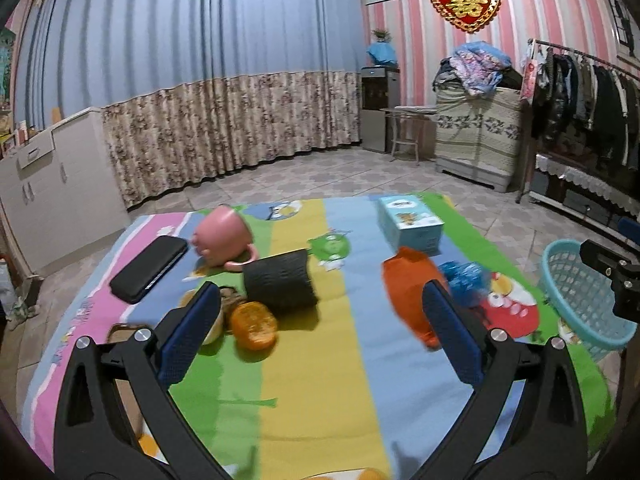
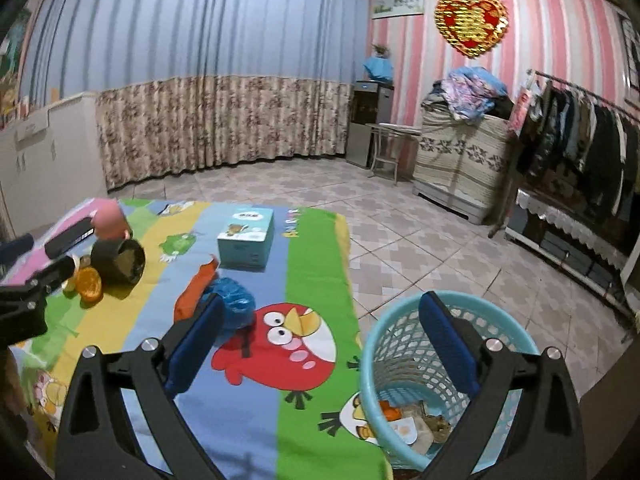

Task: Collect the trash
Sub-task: 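Move both tools back from the basket over the play mat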

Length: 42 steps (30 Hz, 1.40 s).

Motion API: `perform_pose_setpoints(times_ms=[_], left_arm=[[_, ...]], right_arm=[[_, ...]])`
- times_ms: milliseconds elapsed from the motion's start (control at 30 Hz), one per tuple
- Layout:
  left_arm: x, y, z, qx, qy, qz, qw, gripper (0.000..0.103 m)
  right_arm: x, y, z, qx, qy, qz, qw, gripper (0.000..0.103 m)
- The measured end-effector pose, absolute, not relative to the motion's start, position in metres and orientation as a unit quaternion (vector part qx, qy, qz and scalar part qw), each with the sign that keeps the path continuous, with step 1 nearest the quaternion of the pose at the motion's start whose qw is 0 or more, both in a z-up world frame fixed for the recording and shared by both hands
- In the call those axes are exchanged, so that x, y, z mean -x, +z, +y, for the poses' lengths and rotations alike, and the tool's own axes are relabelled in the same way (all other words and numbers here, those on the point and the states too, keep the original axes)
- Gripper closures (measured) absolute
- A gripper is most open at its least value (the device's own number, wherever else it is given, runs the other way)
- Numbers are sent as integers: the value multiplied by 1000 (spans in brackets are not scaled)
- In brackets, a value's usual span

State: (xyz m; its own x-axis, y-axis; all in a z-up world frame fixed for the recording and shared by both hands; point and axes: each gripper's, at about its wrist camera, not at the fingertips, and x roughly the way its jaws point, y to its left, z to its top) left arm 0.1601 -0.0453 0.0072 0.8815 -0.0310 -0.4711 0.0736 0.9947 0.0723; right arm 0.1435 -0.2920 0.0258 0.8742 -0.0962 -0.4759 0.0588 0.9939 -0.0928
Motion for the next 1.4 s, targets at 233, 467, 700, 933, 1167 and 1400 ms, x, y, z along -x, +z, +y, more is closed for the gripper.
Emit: perform_pose_setpoints(times_ms=[233,467,700,933,1167,1400], left_arm=[[-159,2,-22,-33,-13,252,967,6],[-156,-1,-13,-28,-5,251,968,6],[-156,-7,-7,-32,-3,257,966,6],[-157,-15,7,-22,2,267,963,6],[-158,-22,22,-20,14,279,960,6],[-162,-30,40,-24,26,289,957,6]], right_arm=[[-147,23,-279,42,-28,258,965,8],[-151,22,-272,30,-21,261,965,7],[-155,16,-263,46,-20,269,962,7],[-159,10,-258,53,-19,281,958,7],[-166,0,-256,47,-17,293,955,7],[-178,-6,-252,32,-12,303,952,7]])
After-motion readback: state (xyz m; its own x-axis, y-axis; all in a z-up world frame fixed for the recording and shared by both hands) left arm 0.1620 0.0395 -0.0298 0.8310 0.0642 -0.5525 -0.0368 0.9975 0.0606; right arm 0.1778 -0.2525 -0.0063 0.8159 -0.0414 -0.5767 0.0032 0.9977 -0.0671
